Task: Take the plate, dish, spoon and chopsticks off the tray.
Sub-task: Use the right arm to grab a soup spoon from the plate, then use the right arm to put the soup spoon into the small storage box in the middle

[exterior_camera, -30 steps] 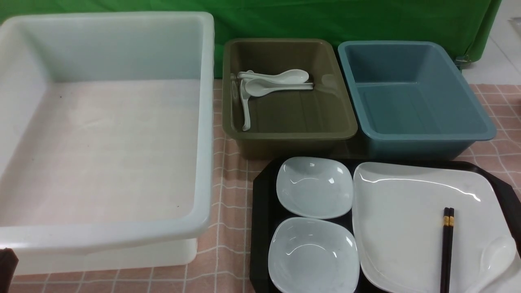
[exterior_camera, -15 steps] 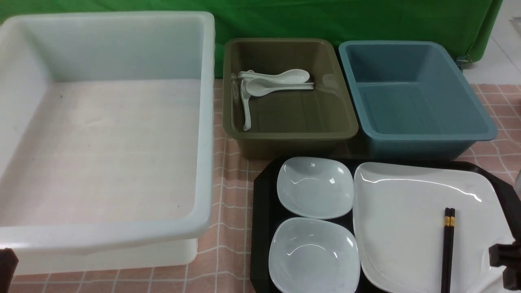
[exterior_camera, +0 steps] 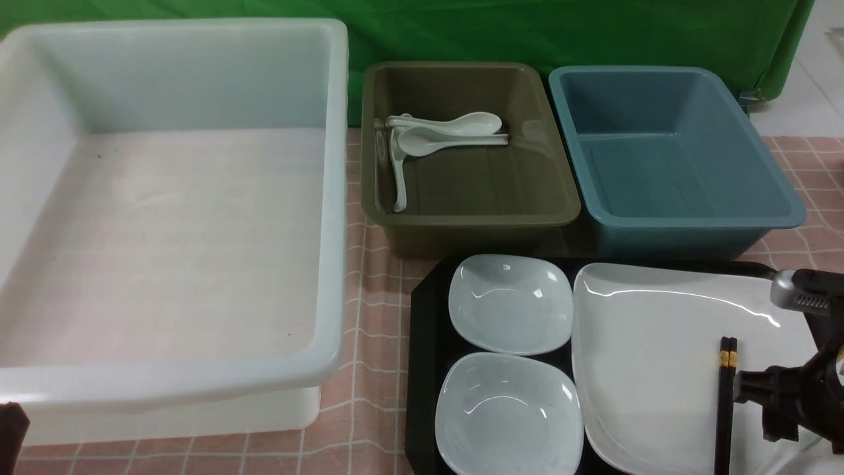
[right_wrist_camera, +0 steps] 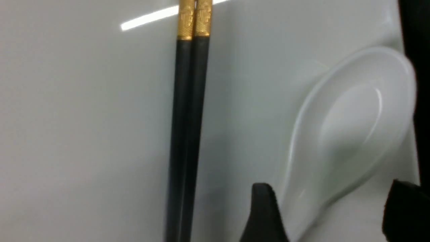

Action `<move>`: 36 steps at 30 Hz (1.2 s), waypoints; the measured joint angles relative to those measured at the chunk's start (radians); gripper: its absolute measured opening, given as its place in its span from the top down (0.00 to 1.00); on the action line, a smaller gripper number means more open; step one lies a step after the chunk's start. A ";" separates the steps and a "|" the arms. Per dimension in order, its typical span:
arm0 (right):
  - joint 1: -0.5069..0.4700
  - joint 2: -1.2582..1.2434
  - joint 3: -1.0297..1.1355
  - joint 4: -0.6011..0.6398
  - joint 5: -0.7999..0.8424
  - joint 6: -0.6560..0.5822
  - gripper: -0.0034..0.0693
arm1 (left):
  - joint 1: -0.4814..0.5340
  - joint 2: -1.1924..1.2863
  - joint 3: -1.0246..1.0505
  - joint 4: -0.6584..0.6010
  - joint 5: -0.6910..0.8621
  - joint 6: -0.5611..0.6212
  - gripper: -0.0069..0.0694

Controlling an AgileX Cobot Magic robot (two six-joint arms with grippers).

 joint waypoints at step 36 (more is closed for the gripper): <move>0.000 -0.119 -0.236 0.063 0.001 -0.266 0.70 | 0.000 0.000 0.000 0.000 0.000 0.000 0.90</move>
